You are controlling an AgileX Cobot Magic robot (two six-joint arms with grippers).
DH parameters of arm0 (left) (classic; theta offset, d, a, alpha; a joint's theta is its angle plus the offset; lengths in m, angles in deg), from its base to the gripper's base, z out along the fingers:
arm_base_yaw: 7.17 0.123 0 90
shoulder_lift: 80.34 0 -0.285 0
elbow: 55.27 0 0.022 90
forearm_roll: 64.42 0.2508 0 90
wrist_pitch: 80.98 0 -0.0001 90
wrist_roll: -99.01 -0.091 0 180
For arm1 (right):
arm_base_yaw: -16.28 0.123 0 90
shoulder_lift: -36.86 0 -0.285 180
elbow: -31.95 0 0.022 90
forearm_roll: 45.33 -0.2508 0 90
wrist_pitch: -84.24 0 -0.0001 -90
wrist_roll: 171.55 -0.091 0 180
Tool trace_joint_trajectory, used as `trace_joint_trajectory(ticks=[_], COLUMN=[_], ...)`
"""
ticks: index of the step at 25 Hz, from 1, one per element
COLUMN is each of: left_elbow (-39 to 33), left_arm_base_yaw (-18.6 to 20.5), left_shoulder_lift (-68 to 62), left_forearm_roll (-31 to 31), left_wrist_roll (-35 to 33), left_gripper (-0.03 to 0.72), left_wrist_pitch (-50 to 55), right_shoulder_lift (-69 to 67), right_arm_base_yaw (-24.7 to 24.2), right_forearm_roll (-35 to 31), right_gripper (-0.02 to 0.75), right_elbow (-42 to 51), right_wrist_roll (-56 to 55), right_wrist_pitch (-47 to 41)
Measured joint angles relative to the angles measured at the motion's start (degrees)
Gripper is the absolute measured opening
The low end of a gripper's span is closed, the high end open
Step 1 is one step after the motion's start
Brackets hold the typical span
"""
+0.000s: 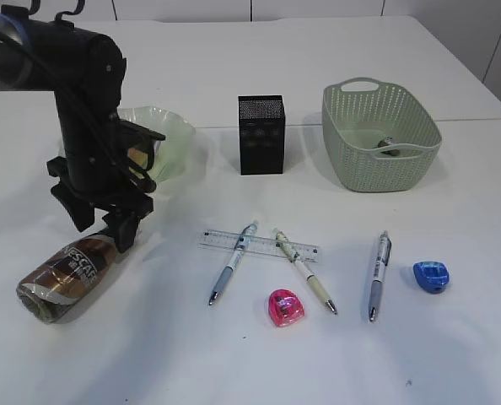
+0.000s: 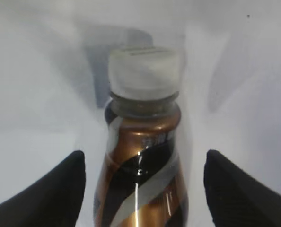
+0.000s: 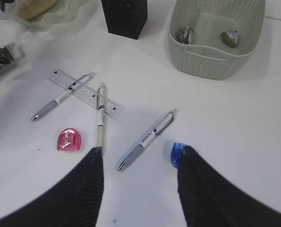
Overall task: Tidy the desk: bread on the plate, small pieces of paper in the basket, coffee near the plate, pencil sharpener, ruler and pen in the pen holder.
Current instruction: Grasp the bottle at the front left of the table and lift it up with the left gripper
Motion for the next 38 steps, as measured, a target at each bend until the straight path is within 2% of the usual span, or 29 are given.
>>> trace_joint_trajectory(ticks=[38], left_elbow=[-1.02], left_arm_base_yaw=[0.00], left_shoulder_lift=[-1.51], left_forearm_roll=[1.16], left_wrist_roll=[1.11], left_gripper=[0.552], left_wrist_pitch=[0.00], right_shoulder_lift=[0.00], right_arm_base_yaw=[0.00], right_forearm_roll=[0.00], right_gripper=[0.406], right_elbow=[0.00], right_wrist_roll=[0.14], right_wrist_pitch=[0.22])
